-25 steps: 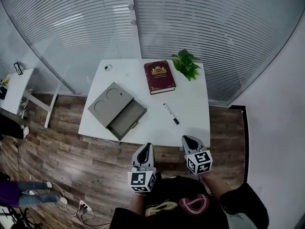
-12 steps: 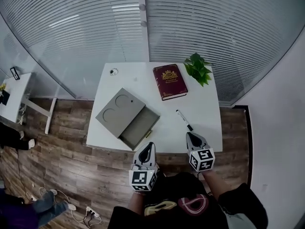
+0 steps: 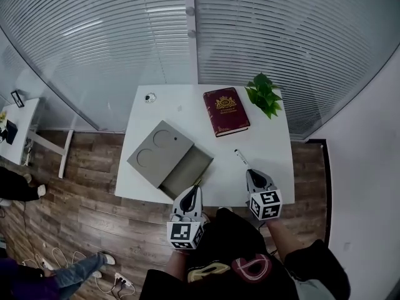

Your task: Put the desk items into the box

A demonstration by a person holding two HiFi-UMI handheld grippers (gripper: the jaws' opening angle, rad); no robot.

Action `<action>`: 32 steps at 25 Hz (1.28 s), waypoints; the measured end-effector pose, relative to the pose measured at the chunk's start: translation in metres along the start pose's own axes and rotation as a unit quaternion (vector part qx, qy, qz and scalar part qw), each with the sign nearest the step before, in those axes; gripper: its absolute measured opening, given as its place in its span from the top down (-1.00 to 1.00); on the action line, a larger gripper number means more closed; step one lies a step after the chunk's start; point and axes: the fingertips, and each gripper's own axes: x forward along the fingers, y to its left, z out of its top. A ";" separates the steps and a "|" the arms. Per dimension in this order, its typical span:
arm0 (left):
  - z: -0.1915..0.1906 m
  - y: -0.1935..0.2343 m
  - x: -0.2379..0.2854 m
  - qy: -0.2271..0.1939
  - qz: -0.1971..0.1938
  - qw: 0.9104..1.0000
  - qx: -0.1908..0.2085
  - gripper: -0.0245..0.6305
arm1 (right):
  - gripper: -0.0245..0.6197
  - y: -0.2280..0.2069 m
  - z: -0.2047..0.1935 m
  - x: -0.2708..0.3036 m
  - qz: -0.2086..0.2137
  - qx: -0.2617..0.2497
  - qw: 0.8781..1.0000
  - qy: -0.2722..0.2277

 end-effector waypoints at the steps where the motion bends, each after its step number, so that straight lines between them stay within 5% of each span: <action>1: 0.002 0.000 0.002 0.000 0.001 1.000 0.000 0.86 | 0.89 -0.004 0.002 0.002 -0.001 0.000 1.000 0.002; 32: 0.008 0.018 0.014 -0.003 0.109 0.994 -0.002 0.86 | 0.56 -0.030 -0.034 0.070 0.092 -0.067 0.981 0.155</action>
